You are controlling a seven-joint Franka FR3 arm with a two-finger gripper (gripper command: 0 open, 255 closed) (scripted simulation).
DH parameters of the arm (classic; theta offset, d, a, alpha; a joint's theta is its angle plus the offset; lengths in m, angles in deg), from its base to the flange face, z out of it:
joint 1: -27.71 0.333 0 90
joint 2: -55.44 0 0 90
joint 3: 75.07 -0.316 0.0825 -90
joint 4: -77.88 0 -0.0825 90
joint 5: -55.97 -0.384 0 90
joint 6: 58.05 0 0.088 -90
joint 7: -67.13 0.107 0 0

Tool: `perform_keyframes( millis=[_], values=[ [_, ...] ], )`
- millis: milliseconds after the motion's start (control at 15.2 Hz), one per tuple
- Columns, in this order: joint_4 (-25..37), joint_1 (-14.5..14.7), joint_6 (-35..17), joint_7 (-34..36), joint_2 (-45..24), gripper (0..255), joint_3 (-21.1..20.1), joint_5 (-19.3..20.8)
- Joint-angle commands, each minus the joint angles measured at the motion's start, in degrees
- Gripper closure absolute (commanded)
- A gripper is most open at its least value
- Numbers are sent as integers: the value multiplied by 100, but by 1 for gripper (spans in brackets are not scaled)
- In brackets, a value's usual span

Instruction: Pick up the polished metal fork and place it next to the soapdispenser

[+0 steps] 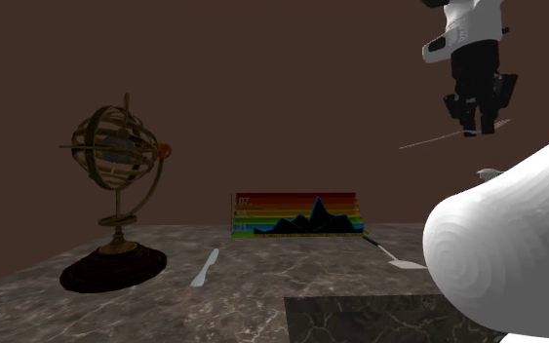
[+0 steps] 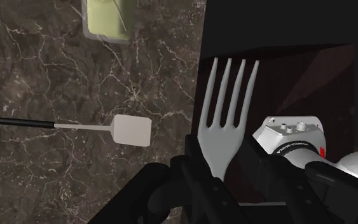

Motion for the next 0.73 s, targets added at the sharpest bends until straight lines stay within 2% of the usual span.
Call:
perform_keyframes(
  millis=[0,660],
  values=[
    [-173,-42,-91,-63,100,255,73,75],
    [-1073,-121,-765,40,328,255,216,227]
  ],
)
